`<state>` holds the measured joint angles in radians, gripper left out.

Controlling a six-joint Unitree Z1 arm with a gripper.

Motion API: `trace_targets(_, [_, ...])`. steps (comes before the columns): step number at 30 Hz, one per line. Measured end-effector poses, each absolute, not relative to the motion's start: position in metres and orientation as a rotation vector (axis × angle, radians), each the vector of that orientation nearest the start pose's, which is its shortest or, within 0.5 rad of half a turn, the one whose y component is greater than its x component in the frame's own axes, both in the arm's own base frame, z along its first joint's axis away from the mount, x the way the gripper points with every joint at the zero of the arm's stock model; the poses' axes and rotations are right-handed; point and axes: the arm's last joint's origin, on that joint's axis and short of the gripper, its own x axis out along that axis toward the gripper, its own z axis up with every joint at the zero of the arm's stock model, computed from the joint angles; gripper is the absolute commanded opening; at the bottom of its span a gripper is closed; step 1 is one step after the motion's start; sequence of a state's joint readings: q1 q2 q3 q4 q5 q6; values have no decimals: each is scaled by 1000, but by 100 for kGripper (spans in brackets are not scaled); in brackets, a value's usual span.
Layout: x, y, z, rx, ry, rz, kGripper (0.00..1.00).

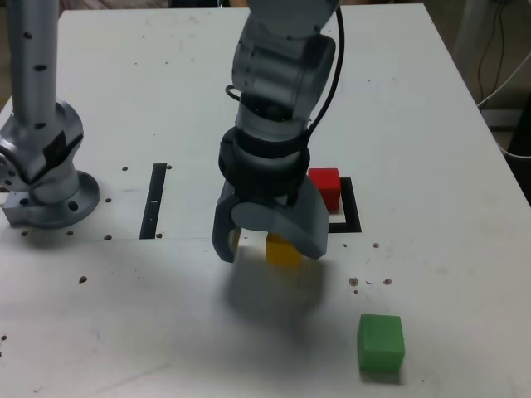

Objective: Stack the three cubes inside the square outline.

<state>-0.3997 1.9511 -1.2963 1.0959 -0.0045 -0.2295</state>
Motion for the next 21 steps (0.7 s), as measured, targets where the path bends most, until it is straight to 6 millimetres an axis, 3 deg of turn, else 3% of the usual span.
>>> trace_targets(14, [298,-122,216,259,1728,-34,97])
trace_targets(17, [302,-123,219,266,1726,-42,91])
trace_targets(21, [308,-125,224,283,1734,-51,72])
